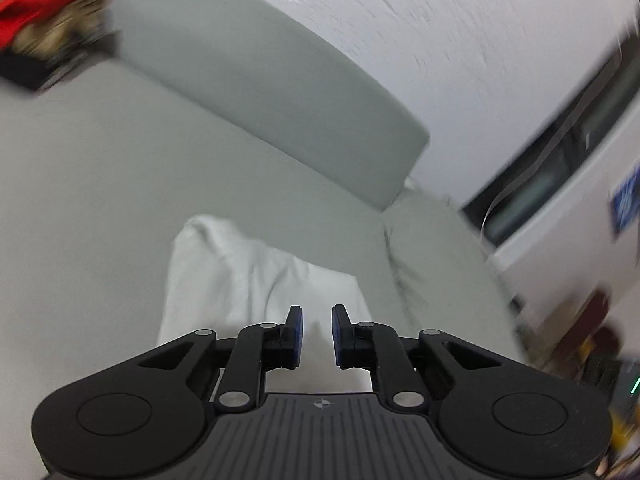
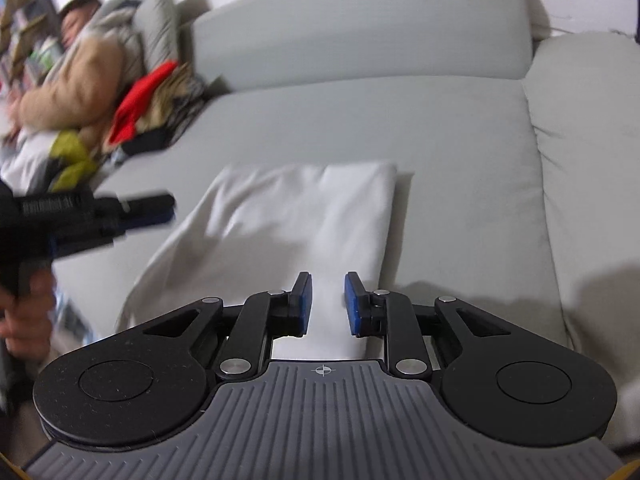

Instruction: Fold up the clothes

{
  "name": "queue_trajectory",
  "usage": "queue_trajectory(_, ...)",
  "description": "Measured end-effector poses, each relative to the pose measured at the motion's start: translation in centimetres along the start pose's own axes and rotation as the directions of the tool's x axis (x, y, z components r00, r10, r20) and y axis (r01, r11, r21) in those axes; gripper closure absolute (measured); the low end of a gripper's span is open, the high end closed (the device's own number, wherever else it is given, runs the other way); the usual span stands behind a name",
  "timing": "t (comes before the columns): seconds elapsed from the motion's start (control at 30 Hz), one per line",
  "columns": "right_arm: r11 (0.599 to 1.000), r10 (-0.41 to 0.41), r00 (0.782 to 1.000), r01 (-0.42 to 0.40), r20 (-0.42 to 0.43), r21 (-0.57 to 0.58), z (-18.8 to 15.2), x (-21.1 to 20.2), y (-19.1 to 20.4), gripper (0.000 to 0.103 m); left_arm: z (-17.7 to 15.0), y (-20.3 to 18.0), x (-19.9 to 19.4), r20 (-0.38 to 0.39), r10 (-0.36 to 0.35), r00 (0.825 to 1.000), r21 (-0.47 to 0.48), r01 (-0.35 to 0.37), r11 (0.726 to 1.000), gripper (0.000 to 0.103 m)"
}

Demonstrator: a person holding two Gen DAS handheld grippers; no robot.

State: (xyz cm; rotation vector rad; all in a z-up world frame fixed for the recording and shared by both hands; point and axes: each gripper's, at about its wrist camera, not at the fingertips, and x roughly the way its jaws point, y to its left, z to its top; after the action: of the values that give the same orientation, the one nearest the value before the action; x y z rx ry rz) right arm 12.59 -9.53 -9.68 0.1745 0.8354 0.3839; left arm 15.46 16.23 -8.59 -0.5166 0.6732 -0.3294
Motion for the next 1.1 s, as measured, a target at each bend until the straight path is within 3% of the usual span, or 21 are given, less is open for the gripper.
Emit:
queue_trajectory(0.07,0.995,0.047,0.999,-0.046,-0.009,0.092,1.6,2.3,-1.1,0.078,0.7,0.5,2.1,-0.022,0.033,0.999,0.003,-0.033,0.999,0.092)
queue_trajectory(0.13,0.98,0.094,0.996,-0.09,-0.014,0.176,2.8,4.9,-2.3,0.078,1.2,2.7,3.9,-0.036,0.103,0.994,-0.067,-0.105,0.992,0.095)
queue_trajectory(0.2,0.96,0.134,0.991,-0.123,-0.025,0.252,3.7,7.4,-3.7,0.078,0.9,5.0,5.2,-0.068,0.245,0.967,-0.131,-0.252,0.959,0.099)
queue_trajectory(0.27,0.946,0.096,0.995,-0.082,-0.03,0.312,4.2,9.5,-5.4,0.089,0.4,7.0,5.2,-0.082,0.259,0.962,-0.229,-0.271,0.935,0.095)
queue_trajectory(0.3,0.938,0.034,0.999,-0.031,-0.001,0.345,4.3,9.7,-6.4,0.103,0.3,6.9,4.7,-0.065,0.274,0.96,-0.211,-0.282,0.936,0.095)
queue_trajectory(0.33,0.925,-0.034,0.999,0.02,0.03,0.379,4.3,9.8,-7.3,0.096,0.2,6.8,4.2,-0.049,0.289,0.956,-0.192,-0.293,0.937,0.095)
queue_trajectory(0.37,0.901,-0.108,0.993,0.074,0.057,0.427,4.2,9.4,-8.3,0.087,0.1,6.6,3.5,-0.027,0.298,0.954,-0.172,-0.298,0.939,0.103)
queue_trajectory(0.4,0.885,-0.104,0.992,0.059,0.073,0.461,4.1,9.0,-9.0,0.086,0.1,6.3,2.5,0.018,0.273,0.962,-0.144,-0.268,0.953,0.103)
queue_trajectory(0.47,0.865,-0.044,0.993,-0.016,0.109,0.501,3.9,8.4,-10.1,0.086,0.5,6.0,0.8,0.116,0.109,0.987,-0.118,-0.095,0.988,0.101)
queue_trajectory(0.53,0.885,0.023,0.988,-0.09,0.15,0.456,4.1,8.0,-9.0,0.086,1.2,5.9,0.5,0.149,-0.022,0.989,-0.099,0.037,0.994,0.095)
queue_trajectory(0.6,0.909,0.114,0.979,-0.172,0.168,0.381,4.9,8.7,-7.1,0.086,1.7,6.0,2.7,0.102,-0.06,0.993,-0.133,0.073,0.988,0.096)
queue_trajectory(0.7,0.917,0.219,0.972,-0.235,0.086,0.323,5.6,11.9,-5.1,0.083,1.9,6.4,6.7,-0.014,-0.028,1.0,-0.182,0.025,0.983,0.096)
queue_trajectory(0.73,0.916,0.214,0.976,-0.216,0.041,0.339,5.5,13.3,-5.1,0.084,1.8,6.6,7.6,-0.042,0.044,0.998,-0.182,-0.051,0.982,0.097)
queue_trajectory(0.8,0.909,0.162,0.986,-0.165,0.042,0.382,5.5,15.1,-6.4,0.103,1.7,7.4,8.8,-0.05,0.193,0.98,-0.181,-0.199,0.963,0.1)
queue_trajectory(0.9,0.861,0.02,0.994,-0.069,0.103,0.503,5.2,14.5,-9.2,0.103,1.8,8.2,8.1,0.027,0.316,0.948,-0.205,-0.304,0.93,0.098)
queue_trajectory(0.93,0.846,-0.05,0.992,-0.018,0.113,0.532,5.2,13.9,-10.1,0.103,1.7,8.1,7.4,0.059,0.36,0.931,-0.199,-0.342,0.918,0.099)
queue_trajectory(0.97,0.846,-0.067,0.992,-0.001,0.107,0.534,5.2,13.2,-10.5,0.103,1.6,8.0,6.7,0.091,0.397,0.913,-0.197,-0.374,0.906,0.103)
queue_trajectory(1.0,0.847,-0.077,0.992,0.012,0.1,0.531,5.1,12.4,-10.9,0.101,1.4,8.1,5.8,0.115,0.397,0.91,-0.217,-0.367,0.904,0.103)
queue_trajectory(1.1,0.854,-0.113,0.989,0.048,0.095,0.518,4.5,9.6,-11.3,0.09,0.6,8.9,3.0,0.138,0.273,0.952,-0.302,-0.222,0.927,0.101)
